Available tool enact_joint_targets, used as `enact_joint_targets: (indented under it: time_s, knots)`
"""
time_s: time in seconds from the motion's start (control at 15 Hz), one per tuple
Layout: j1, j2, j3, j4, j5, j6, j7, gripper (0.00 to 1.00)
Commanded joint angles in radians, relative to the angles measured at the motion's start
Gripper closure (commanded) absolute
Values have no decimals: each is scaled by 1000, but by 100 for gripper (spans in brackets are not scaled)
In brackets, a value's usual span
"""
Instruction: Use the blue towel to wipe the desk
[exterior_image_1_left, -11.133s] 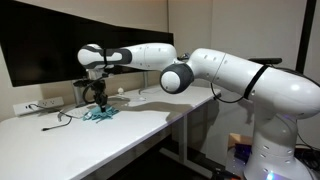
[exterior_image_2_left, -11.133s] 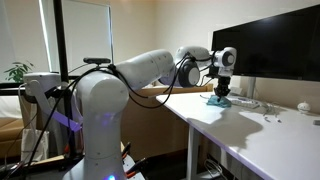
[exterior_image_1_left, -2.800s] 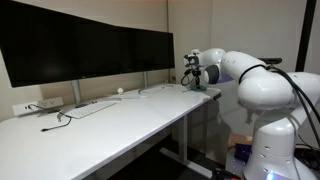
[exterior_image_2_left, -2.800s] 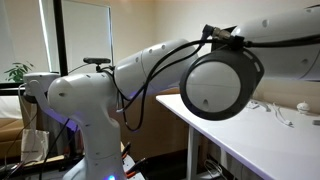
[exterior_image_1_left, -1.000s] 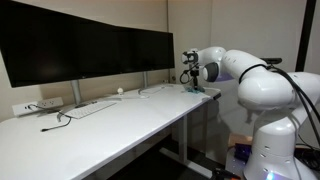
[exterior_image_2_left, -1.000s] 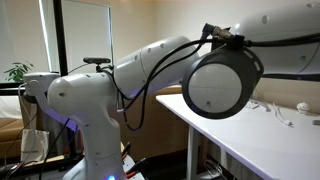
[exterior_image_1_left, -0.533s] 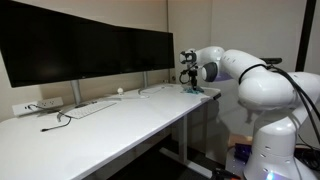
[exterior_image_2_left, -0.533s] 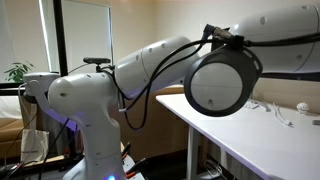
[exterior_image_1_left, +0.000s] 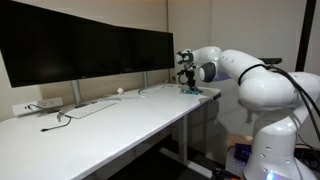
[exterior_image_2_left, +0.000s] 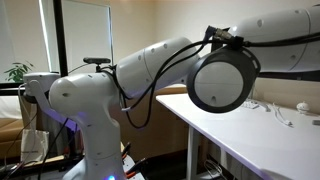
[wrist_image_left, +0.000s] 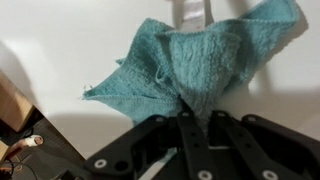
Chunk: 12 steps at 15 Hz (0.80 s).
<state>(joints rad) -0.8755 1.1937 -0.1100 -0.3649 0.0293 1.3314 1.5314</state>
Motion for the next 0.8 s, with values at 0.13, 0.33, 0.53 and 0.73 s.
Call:
enact_joint_targets:
  time_s: [0.13,0.33,0.53,0.73]
  knots:
    - [62,-9,-13,-35,-8,-27,-118,93]
    - [102,-6,-27,-34,-20,-26,-169,93]
    - [144,-2,-41,-33,-36,-24,-223,93]
    - [182,1,-60,-35,-61,-28,-283,93]
